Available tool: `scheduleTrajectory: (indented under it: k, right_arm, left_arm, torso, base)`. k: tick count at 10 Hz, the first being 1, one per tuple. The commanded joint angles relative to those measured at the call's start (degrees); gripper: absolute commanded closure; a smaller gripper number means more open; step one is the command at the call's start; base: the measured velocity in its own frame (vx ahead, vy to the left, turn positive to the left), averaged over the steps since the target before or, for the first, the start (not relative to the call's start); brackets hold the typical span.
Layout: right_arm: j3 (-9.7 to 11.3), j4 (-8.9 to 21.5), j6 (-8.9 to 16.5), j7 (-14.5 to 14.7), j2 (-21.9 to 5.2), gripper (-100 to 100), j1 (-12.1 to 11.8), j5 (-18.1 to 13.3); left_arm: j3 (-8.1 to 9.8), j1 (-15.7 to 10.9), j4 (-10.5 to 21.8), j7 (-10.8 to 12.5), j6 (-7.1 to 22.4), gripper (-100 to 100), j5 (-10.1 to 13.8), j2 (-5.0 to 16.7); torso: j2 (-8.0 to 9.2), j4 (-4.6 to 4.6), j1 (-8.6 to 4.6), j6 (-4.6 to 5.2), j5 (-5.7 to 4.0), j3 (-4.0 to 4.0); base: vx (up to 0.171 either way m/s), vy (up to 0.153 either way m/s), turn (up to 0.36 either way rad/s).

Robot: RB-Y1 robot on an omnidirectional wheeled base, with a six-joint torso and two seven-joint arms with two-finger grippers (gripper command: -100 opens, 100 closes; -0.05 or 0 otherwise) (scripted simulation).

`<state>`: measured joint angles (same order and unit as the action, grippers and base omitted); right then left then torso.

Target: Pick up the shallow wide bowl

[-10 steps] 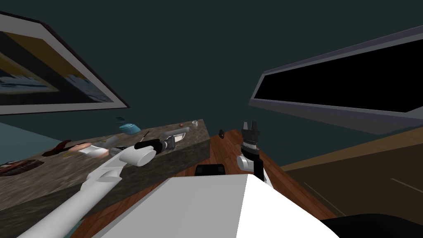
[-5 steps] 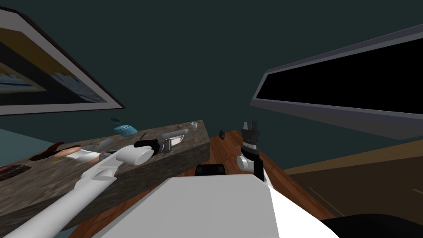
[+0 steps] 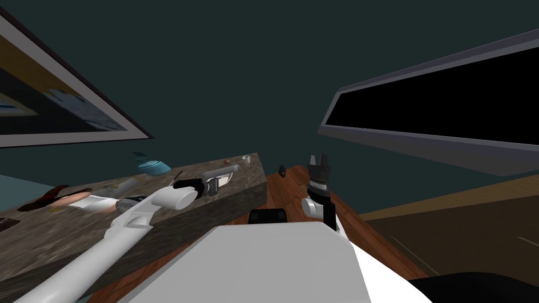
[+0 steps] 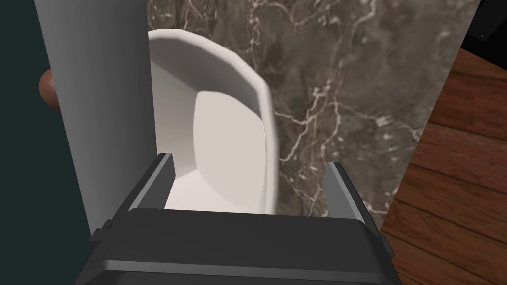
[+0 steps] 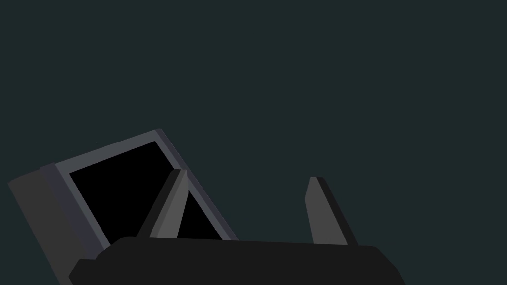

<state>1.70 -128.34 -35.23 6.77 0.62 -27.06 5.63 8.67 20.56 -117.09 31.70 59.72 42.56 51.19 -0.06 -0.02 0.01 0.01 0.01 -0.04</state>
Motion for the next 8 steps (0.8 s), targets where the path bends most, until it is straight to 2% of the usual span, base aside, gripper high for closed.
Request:
scheduleTrajectory:
  k: [1, 2, 6, 7, 8]
  right_arm:
    - [0.0, 0.0, 0.0, 0.0, 0.0, 0, 0.0, 0.0]
    - [0.0, 0.0, 0.0, 0.0, 0.0, 0, 0.0, 0.0]
    - [0.0, 0.0, 0.0, 0.0, 0.0, 0, 0.0, 0.0]
    - [0.0, 0.0, 0.0, 0.0, 0.0, 0, 0.0, 0.0]
    - [0.0, 0.0, 0.0, 0.0, 0.0, 0, 0.0, 0.0]
  left_arm:
    - [0.0, 0.0, 0.0, 0.0, 0.0, -100, 0.0, 0.0]
    - [-0.08, -0.1, 0.2, -0.1, -0.2, 100, -0.1, -0.1]
    - [-0.24, 0.1, 0.2, -0.1, 0.0, 100, 0.0, -0.1]
    - [-0.26, 0.1, 0.2, -0.1, 0.0, 0, 0.0, -0.1]
    - [0.61, 0.5, -1.5, 0.6, 0.8, 100, 0.6, 0.7]
  torso:
    - [0.0, 0.0, 0.0, 0.0, 0.0, 0.0]
    - [0.03, 0.01, 0.0, -0.02, -0.01, 0.02]
    - [0.02, 0.11, 0.01, 0.02, -0.08, 0.06]
    - [0.03, 0.12, 0.0, 0.02, -0.09, 0.07]
    - [0.04, 0.13, -0.01, 0.02, -0.1, 0.08]
  base:
    - [0.006, -0.002, -0.011]
    - [0.0, 0.0, 0.0]
    - [-0.002, -0.001, 0.003]
    - [0.0, 0.0, 0.0]
    - [-0.006, 0.004, 0.052]
